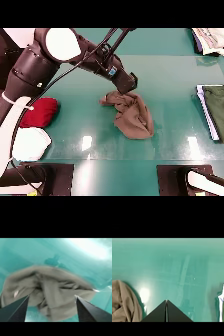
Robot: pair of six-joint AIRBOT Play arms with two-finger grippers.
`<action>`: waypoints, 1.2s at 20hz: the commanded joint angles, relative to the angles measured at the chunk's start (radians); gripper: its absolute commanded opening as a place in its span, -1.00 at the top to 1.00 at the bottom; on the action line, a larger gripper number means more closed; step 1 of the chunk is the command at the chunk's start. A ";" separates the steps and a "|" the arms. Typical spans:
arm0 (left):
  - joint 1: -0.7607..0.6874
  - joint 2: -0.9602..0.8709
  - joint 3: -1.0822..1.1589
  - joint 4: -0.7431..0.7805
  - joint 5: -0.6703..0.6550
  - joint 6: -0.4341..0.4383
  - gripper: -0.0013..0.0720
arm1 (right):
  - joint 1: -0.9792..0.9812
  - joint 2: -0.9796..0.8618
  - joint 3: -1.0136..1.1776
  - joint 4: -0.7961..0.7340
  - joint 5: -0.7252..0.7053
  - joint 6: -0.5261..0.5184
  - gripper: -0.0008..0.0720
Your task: Fold the shirts.
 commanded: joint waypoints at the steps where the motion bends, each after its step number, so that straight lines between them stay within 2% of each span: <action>1: 0.103 0.013 0.001 0.046 -0.049 0.000 -0.84 | 0.000 0.000 0.000 -0.002 0.008 -0.001 0.93; 3: 0.195 0.019 -0.013 0.033 -0.084 -0.019 -0.84 | 0.000 0.000 0.000 -0.001 0.008 -0.001 0.92; 5: 0.256 0.018 -0.098 -0.006 -0.050 -0.032 -0.85 | 0.000 0.000 0.000 0.000 0.008 0.000 0.92; 7: 0.293 0.018 -0.248 -0.010 0.030 -0.029 -0.85 | 0.000 0.000 0.000 0.000 0.009 -0.001 0.92; 9: 0.319 0.014 -0.417 -0.013 0.165 -0.017 -0.85 | 0.000 0.000 0.000 0.000 0.009 -0.001 0.92; 11: 0.336 -0.023 -0.524 -0.063 0.255 0.042 -0.85 | 0.000 0.000 0.000 0.000 0.009 0.000 0.92; 14: 0.336 -0.117 -0.542 -0.193 0.298 0.173 -0.85 | 0.000 0.000 0.000 0.001 0.029 0.000 0.93; 17: 0.336 -0.177 -0.542 -0.279 0.369 0.194 -0.85 | 0.000 0.000 0.000 0.001 0.060 0.000 0.93; 19: 0.336 -0.198 -0.542 -0.360 0.365 0.257 -0.84 | 0.000 0.000 0.000 0.001 0.063 0.000 0.93; 24: 0.312 -0.207 -0.542 -0.380 0.376 0.265 -0.84 | 0.001 0.000 0.000 0.003 0.074 0.001 0.92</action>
